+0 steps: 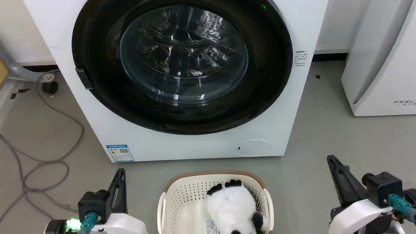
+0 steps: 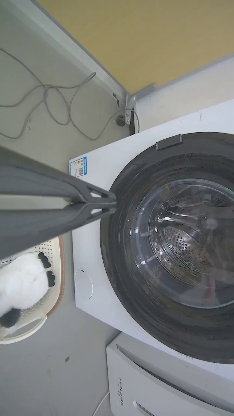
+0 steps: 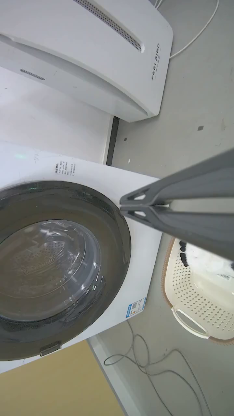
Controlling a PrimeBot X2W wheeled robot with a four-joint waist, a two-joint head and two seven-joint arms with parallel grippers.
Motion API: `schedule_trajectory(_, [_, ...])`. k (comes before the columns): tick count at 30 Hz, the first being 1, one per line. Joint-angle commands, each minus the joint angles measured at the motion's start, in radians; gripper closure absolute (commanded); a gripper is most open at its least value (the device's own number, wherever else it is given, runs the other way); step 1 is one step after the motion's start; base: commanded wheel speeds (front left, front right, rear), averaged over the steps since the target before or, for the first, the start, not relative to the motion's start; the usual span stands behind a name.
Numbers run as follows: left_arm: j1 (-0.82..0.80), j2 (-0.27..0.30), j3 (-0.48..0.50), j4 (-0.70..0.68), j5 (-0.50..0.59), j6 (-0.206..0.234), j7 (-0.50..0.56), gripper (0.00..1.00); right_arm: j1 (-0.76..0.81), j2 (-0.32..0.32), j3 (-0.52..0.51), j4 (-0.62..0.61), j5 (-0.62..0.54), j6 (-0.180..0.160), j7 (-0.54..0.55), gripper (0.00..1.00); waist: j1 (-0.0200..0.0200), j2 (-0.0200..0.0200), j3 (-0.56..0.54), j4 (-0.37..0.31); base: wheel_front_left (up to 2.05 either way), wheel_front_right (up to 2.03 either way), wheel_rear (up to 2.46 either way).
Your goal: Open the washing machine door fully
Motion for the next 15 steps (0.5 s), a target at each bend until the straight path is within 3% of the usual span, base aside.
schedule_trajectory(1, [-0.016,0.0,0.002,-0.005,0.003,-0.004,0.0,1.0,0.006,0.001,0.0,-0.005,-0.008,0.001,0.001,1.0,0.0,0.0,0.0,0.0,0.0,0.0,0.0])
schedule_trajectory(15, [-0.016,0.0,0.002,-0.005,0.003,-0.004,0.0,1.0,0.006,0.001,0.0,-0.005,-0.008,0.001,0.001,1.0,0.0,0.0,0.0,0.0,0.0,0.0,0.0])
